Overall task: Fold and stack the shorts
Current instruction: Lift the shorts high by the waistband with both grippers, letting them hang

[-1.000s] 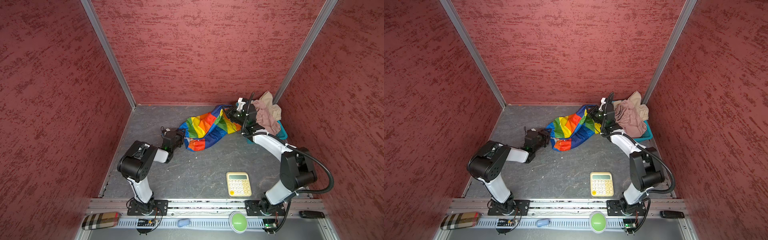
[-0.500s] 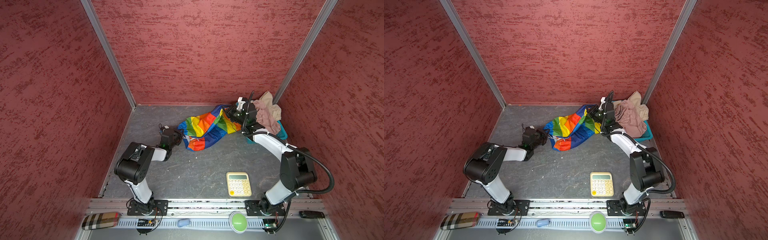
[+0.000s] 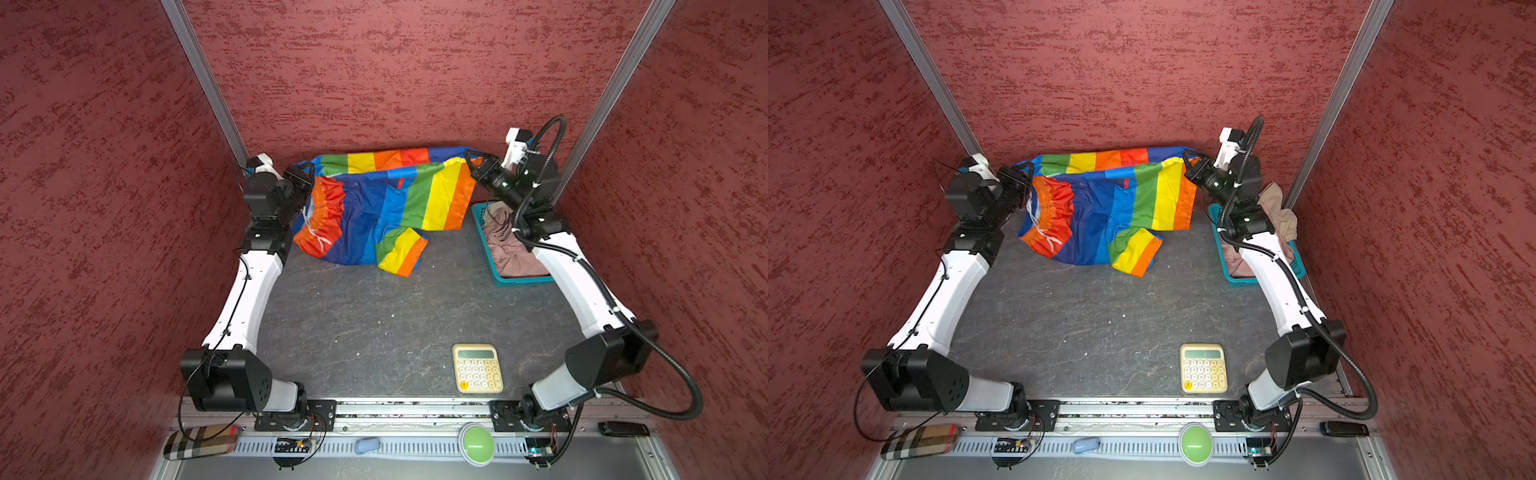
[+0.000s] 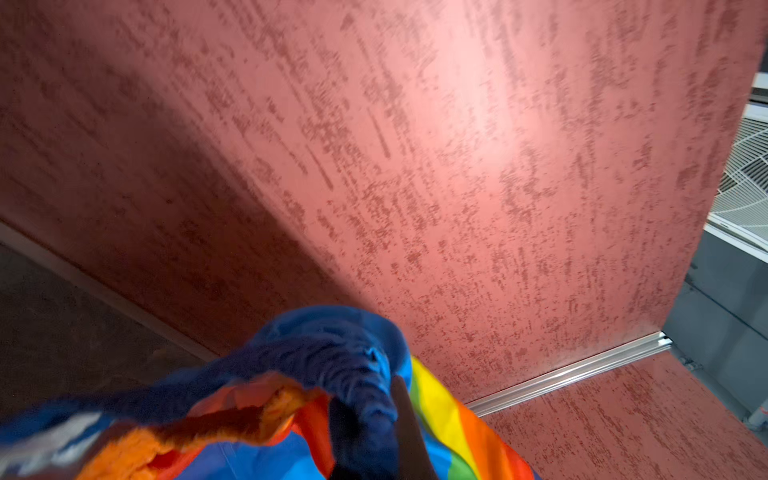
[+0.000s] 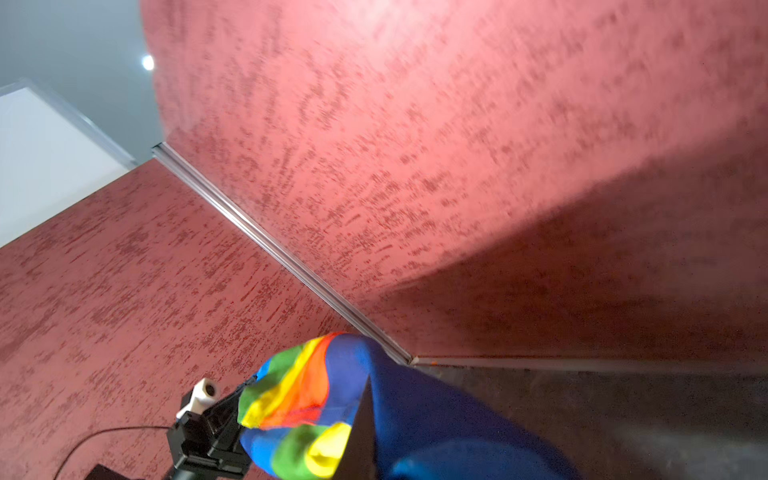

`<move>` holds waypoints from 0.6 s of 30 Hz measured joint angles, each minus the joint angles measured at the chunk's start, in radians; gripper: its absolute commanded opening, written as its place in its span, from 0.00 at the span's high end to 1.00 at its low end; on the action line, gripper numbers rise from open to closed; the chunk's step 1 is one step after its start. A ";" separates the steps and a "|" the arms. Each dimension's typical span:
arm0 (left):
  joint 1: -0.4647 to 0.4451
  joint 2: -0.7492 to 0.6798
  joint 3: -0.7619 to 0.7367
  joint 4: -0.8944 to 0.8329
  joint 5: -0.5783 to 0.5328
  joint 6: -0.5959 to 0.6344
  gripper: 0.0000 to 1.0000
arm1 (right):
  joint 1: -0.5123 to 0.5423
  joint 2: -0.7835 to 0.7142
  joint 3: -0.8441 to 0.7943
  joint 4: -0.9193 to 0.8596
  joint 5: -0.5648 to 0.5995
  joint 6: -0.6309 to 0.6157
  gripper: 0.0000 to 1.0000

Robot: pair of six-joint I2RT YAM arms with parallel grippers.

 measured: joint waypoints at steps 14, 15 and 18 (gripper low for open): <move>0.030 -0.329 0.256 -0.309 0.149 0.021 1.00 | 0.005 -0.252 0.297 -0.178 -0.089 -0.251 1.00; 0.040 -0.336 0.284 -0.314 0.158 0.021 1.00 | 0.002 -0.226 0.351 -0.199 -0.090 -0.263 1.00; 0.078 -0.317 0.314 -0.314 0.196 0.021 1.00 | -0.022 -0.097 0.511 -0.262 -0.106 -0.280 1.00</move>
